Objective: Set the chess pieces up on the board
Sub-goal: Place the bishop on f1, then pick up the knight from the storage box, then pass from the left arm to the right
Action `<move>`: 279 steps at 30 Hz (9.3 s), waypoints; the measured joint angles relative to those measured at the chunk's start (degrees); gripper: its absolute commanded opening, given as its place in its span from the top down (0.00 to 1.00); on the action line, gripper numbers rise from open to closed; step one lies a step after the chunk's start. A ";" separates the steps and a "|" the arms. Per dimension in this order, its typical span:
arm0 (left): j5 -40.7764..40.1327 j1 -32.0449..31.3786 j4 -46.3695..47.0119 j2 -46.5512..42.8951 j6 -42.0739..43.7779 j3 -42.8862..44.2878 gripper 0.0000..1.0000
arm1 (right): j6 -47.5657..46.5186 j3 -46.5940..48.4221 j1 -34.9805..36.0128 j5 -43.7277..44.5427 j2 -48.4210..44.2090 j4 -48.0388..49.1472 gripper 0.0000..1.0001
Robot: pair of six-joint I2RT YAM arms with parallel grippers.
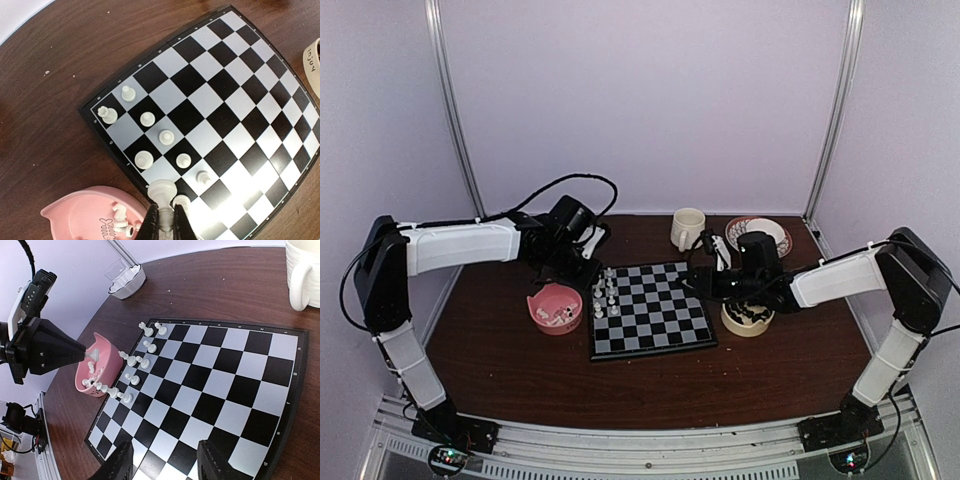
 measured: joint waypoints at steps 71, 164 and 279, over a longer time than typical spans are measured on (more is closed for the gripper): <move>2.56 -6.69 -13.40 6.49 -4.59 1.07 0.91 | -10.27 -2.21 2.95 9.84 -3.61 -3.52 0.10; -6.38 -2.78 -11.52 -16.24 -5.33 -3.96 0.56 | -10.27 -2.21 3.54 9.46 -5.14 -3.78 0.10; 17.40 -13.49 37.99 -22.08 24.70 -33.55 0.94 | 14.86 2.89 13.86 -15.13 3.45 10.82 0.55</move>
